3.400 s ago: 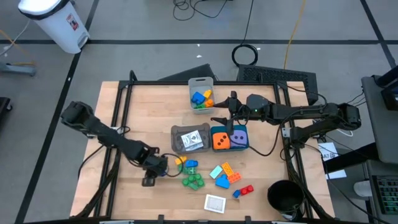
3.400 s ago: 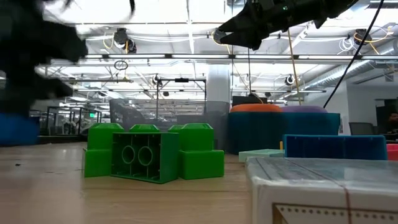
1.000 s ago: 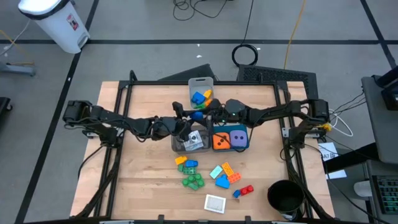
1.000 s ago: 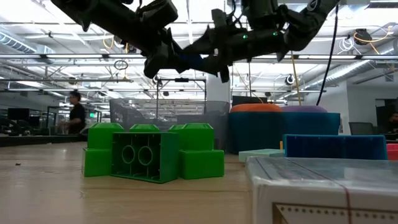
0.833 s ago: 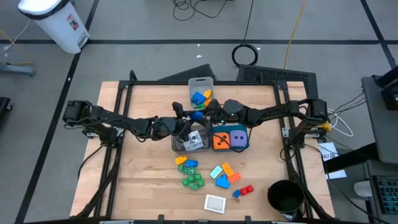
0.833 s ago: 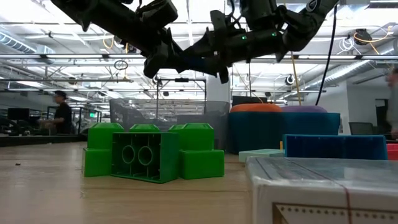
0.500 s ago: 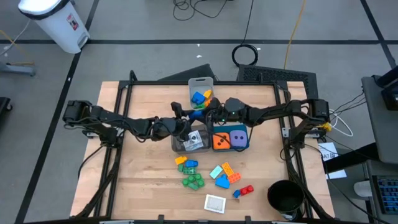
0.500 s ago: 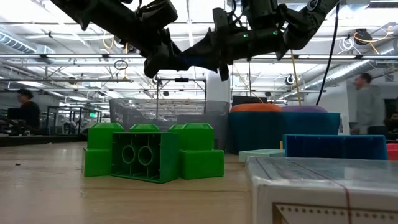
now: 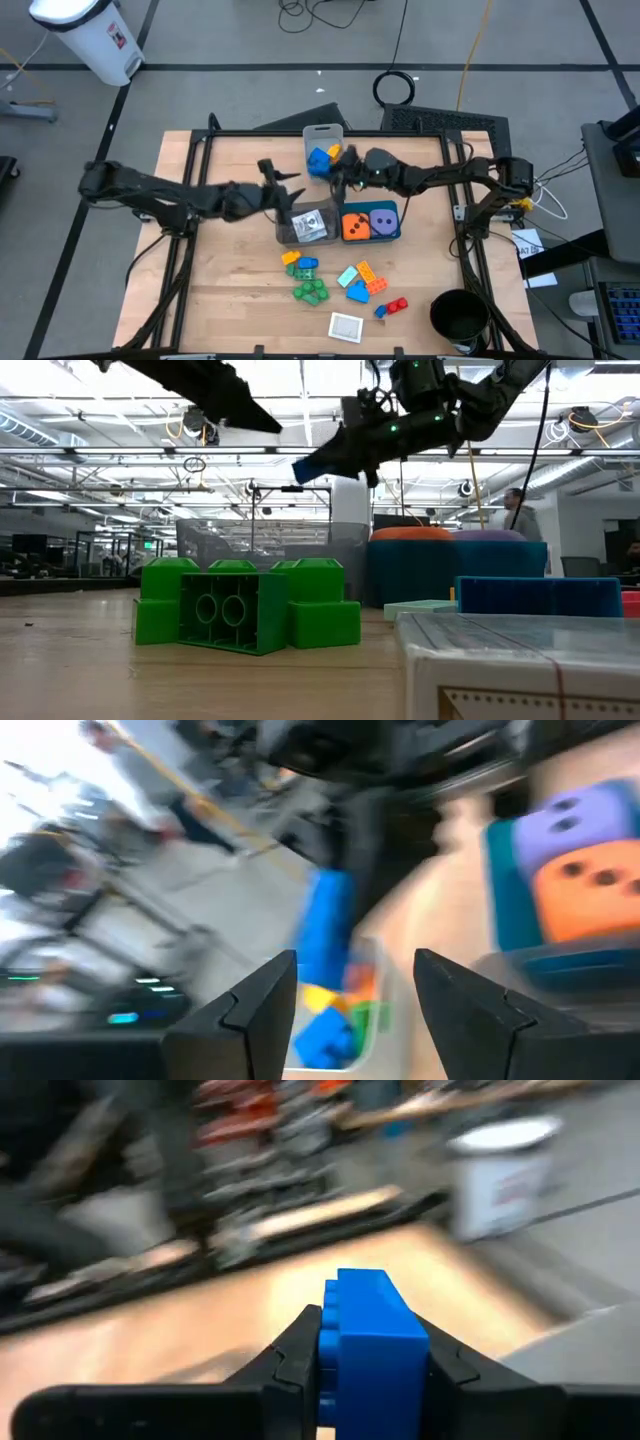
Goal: Pick & Place Toys
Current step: Put the blue game piece into the gray bin, then put the red game piece into the gray bin
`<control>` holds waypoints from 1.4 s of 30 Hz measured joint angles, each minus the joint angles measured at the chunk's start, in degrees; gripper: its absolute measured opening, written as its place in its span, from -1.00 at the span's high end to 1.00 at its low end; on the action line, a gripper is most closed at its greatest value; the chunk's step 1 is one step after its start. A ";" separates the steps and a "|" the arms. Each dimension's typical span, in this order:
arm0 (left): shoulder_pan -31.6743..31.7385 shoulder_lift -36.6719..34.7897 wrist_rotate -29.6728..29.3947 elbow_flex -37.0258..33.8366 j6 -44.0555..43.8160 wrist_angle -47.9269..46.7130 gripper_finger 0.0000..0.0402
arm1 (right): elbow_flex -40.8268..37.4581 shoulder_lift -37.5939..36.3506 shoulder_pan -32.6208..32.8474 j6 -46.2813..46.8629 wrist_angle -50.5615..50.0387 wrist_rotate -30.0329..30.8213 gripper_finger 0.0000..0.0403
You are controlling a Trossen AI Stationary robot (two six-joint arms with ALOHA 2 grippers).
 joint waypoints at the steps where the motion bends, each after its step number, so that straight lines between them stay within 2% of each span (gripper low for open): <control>1: 1.59 -1.67 4.01 0.00 -1.84 -1.90 -0.04 | 0.34 0.90 -0.86 -1.16 0.74 3.15 0.58; 3: 5.09 -4.17 11.52 0.04 -4.99 -4.79 -0.04 | 1.06 2.97 -3.32 -2.78 0.25 6.76 0.59; 5: 8.08 -5.37 16.99 0.04 -7.98 -7.04 -0.04 | 2.11 5.09 -6.24 -2.26 -2.16 5.84 0.59; 7: 10.46 -6.07 19.56 0.02 -10.31 -7.86 -0.04 | 5.12 7.82 -8.91 -0.32 -3.21 3.75 0.59; 10: 12.59 -6.14 20.14 0.04 -13.54 -7.42 -0.04 | 7.75 11.09 -12.01 3.34 -7.18 0.90 0.56; 13: 13.64 -6.08 20.22 0.04 -14.57 -7.64 -0.04 | 8.55 14.18 -13.21 5.07 -9.14 0.67 0.46; 21: 14.05 -6.08 20.29 0.04 -14.34 -7.60 -0.04 | 9.03 13.28 -13.66 4.76 -9.75 0.55 0.08; 26: 14.05 -6.08 20.29 0.04 -14.31 -7.48 -0.04 | 9.17 6.91 -13.27 2.78 -16.01 -0.52 -0.10; 32: 14.05 -6.08 20.29 0.04 -14.31 -7.42 -0.04 | 9.06 -6.49 -9.67 1.71 -30.42 -10.81 -0.16; 36: 14.05 -6.06 20.29 0.04 -14.31 -7.42 -0.04 | 9.03 -14.69 -4.40 0.55 -38.94 -14.01 -0.12; 42: 14.05 -6.06 20.29 0.04 -14.29 -7.43 -0.04 | 8.93 -24.81 8.01 -2.51 -47.42 -14.46 -0.04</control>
